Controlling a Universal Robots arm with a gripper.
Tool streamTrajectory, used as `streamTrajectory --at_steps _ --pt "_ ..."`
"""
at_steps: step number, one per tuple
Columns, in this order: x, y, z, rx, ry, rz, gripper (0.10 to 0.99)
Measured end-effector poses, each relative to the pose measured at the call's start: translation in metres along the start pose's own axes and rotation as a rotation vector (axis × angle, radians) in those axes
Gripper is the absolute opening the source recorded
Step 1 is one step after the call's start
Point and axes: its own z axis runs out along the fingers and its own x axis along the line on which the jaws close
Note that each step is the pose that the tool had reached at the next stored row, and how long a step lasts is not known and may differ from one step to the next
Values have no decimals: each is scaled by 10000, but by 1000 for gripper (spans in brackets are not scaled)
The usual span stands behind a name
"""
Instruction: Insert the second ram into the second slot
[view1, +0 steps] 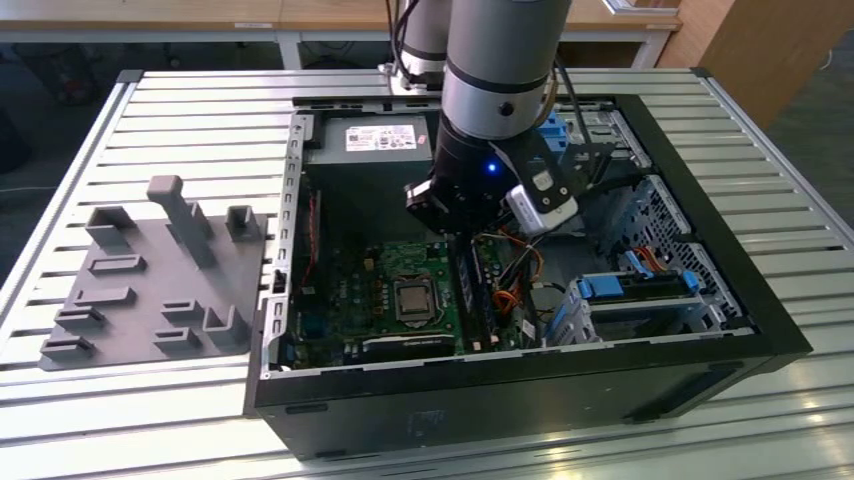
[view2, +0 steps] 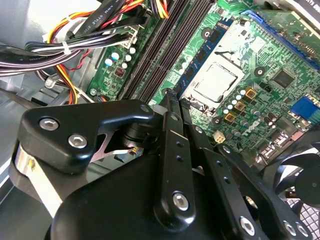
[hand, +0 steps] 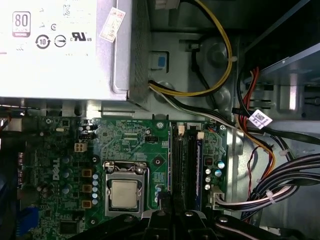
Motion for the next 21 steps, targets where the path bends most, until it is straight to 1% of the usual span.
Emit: streamTrajectory --at_steps 7,15,21 --pt "-8 0 32 0 0 11 129" --pt "-9 0 85 -1 0 12 129" --pt "-9 0 107 4 -1 22 129"
